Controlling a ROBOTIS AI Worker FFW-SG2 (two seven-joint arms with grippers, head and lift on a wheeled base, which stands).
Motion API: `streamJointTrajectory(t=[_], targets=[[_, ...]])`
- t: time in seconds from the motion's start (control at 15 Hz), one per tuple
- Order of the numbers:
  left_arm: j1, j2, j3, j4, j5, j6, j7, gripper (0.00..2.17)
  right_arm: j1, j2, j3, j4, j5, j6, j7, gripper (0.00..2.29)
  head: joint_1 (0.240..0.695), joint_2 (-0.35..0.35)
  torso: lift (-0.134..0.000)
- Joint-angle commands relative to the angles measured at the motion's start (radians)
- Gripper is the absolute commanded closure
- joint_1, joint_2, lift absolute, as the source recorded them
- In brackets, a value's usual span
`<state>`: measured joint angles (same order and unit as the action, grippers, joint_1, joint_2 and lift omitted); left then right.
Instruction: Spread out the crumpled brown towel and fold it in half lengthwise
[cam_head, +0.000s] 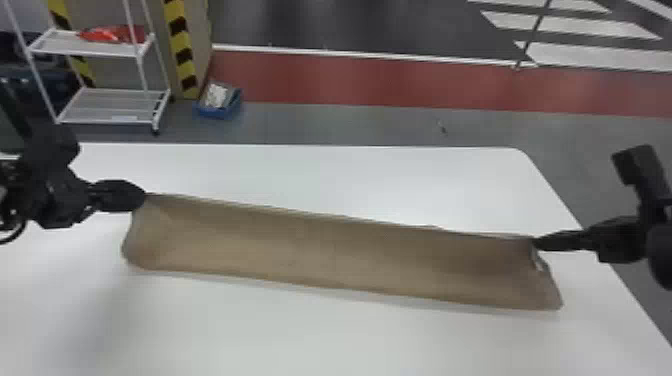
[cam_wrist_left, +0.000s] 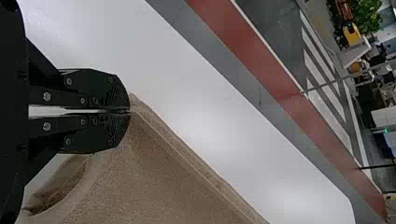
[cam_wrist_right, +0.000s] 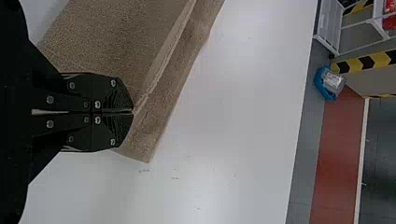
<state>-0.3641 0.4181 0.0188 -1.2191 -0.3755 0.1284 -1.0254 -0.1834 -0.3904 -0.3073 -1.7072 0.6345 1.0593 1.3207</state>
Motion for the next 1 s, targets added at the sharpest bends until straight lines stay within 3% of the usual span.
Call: streamJointTrajectory(t=[0.0,0.93], targets=[[-0.018,-0.01,-0.025,0.024,-0.025,0.0,0.011,1.09,-0.007,0.002,0.008,0.005,0.01,-0.001,0.0,1.2,0.695,-0.129,-0.124],[-0.105,-0.048,-0.083,0.079,-0.074,0.009,0.051,1.09,-0.025,-0.007,0.004,0.011,0.053,0.023,0.012,1.19,0.695,-0.157,-0.124]])
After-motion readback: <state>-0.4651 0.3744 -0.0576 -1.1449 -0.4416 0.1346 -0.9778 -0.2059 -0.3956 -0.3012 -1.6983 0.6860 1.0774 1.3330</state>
